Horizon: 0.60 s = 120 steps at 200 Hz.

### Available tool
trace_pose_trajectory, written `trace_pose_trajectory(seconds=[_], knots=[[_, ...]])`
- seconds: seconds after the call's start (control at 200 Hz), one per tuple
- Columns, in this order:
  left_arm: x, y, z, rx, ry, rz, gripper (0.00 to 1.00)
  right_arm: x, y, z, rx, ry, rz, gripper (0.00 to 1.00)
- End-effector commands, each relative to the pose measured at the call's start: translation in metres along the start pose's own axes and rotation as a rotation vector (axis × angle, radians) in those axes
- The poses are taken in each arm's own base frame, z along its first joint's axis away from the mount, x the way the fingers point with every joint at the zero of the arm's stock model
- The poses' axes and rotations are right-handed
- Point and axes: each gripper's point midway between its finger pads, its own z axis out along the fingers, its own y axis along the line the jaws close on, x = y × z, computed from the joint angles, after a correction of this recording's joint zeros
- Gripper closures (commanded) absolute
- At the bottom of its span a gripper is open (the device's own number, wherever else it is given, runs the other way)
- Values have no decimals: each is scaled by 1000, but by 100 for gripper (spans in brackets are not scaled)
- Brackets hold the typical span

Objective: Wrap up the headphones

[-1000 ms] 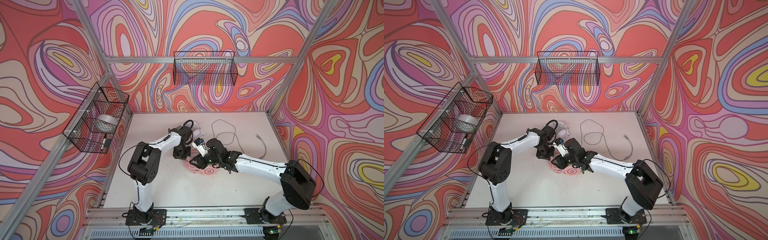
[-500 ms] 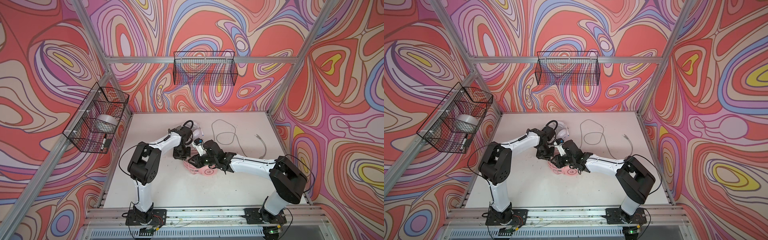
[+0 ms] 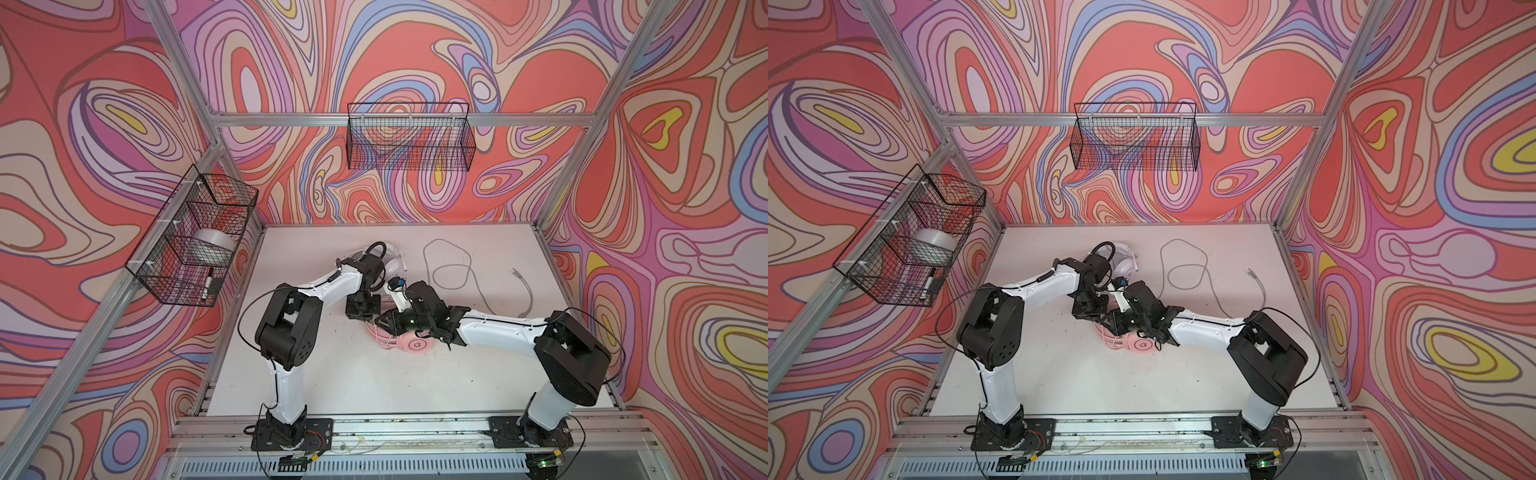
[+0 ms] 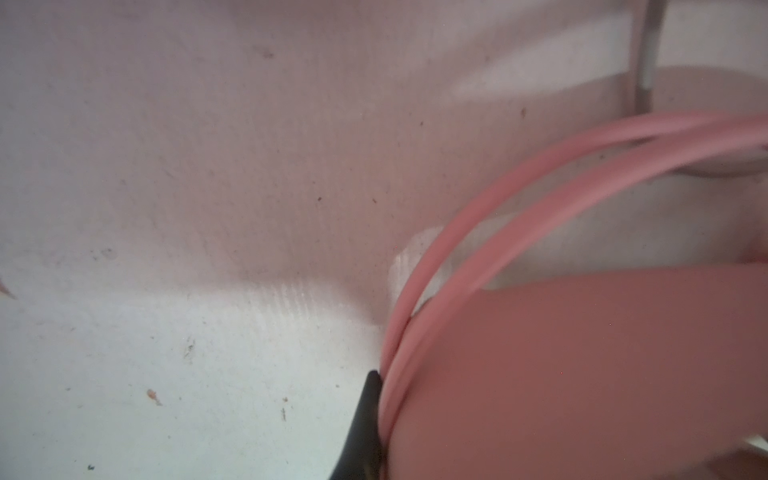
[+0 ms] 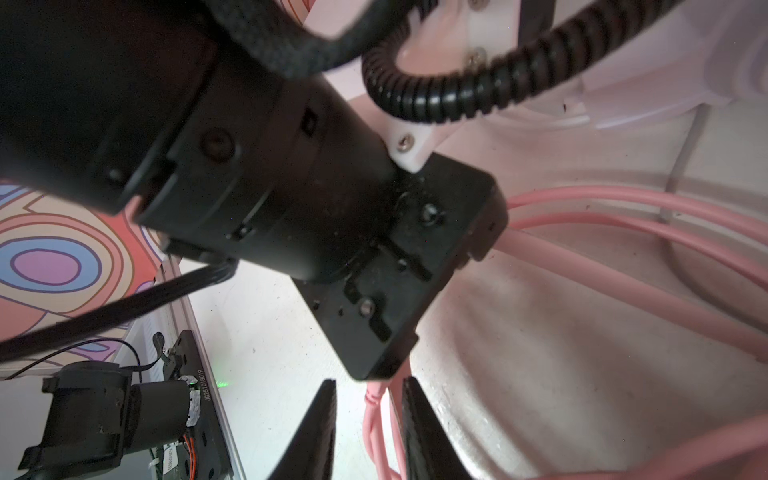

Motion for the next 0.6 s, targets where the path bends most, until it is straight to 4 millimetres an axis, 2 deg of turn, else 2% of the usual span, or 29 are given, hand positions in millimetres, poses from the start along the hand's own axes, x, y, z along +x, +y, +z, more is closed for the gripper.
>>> trace_pose_trajectory(seconds=[0.0,0.15,0.311,0.426,0.596], knots=[[4,-3,-3,44,20,-9,100,-3,8,-17,-3,-34,-53,69],[2,-1,-2,44,20,-17,100,0,13,-39,1,-49,-163,68],[3,0,2,50,25,-24,100,19,16,-54,3,-47,-234,67],[4,0,6,56,34,-29,100,35,25,-50,-3,-38,-241,67],[8,0,13,62,52,-34,100,48,31,-32,51,-23,-244,67]])
